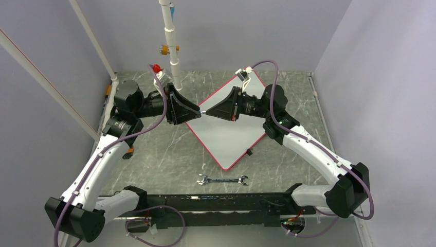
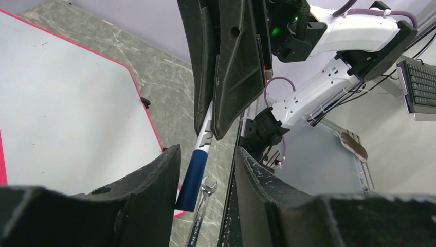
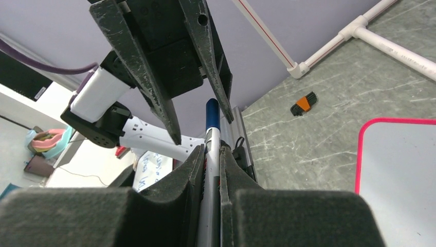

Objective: Write a sentence on the whiteboard
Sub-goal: Open the whiteboard marker at the center of the board, then place the pen cap at the center of the board.

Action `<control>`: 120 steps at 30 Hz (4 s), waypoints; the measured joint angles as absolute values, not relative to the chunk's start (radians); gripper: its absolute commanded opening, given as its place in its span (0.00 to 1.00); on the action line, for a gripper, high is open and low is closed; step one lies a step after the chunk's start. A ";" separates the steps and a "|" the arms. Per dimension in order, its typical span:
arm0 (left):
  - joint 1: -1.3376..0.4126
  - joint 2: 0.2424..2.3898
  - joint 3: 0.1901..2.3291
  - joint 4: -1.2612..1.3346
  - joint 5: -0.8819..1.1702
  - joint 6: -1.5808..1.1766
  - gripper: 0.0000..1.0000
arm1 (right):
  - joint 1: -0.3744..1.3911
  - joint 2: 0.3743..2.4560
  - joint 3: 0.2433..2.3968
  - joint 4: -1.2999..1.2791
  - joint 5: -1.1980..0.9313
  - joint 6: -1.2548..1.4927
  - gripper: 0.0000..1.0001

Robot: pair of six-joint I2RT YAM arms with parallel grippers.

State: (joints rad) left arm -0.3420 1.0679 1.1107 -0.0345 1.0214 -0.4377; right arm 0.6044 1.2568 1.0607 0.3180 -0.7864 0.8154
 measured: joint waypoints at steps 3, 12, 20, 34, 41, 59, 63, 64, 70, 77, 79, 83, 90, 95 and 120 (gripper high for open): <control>-0.342 1.061 1.111 -0.035 1.019 -0.429 0.43 | 0.601 1.246 1.061 0.316 -0.793 0.815 0.00; -0.342 1.061 1.111 -0.036 1.014 -0.422 0.35 | 0.582 1.239 1.061 0.326 -0.813 0.831 0.00; -0.342 1.061 1.111 -0.035 1.014 -0.422 0.30 | 0.576 1.238 1.060 0.347 -0.828 0.849 0.00; -0.342 1.061 1.111 -0.035 1.023 -0.422 0.30 | 0.559 1.238 1.059 0.402 -0.847 0.891 0.00; -0.342 1.061 1.111 -0.033 1.023 -0.427 0.38 | 0.559 1.241 1.052 0.422 -0.851 0.905 0.00; -0.337 1.055 1.100 0.017 1.051 -0.447 0.00 | 0.558 1.268 1.046 0.466 -0.896 0.928 0.00; -0.337 1.055 1.100 0.018 1.055 -0.447 0.00 | 0.556 1.268 1.046 0.466 -0.900 0.928 0.00; -0.337 1.055 1.100 0.018 1.055 -0.447 0.00 | 0.553 1.268 1.046 0.466 -0.900 0.928 0.00; -0.332 1.057 1.090 0.022 1.062 -0.452 0.00 | 0.537 1.240 1.021 0.448 -0.907 0.917 0.00; -0.252 1.061 1.075 0.058 1.057 -0.483 0.00 | 0.408 1.130 0.945 0.405 -0.919 0.908 0.00; -0.252 1.062 1.073 0.062 1.050 -0.483 0.00 | 0.393 1.108 0.929 0.397 -0.926 0.908 0.00; -0.253 1.065 1.071 0.013 0.983 -0.467 0.00 | 0.370 1.066 0.918 0.326 -0.915 0.867 0.00; -0.339 0.947 0.809 -0.149 0.602 -0.436 0.00 | 0.361 0.971 0.924 0.052 -0.761 0.675 0.00; -0.416 0.897 0.642 -0.246 0.341 -0.434 0.00 | 0.360 0.971 0.924 -0.002 -0.731 0.631 0.00; -0.467 0.968 0.234 0.165 -0.237 -0.520 0.03 | 0.360 0.929 0.908 -0.132 -0.592 0.564 0.00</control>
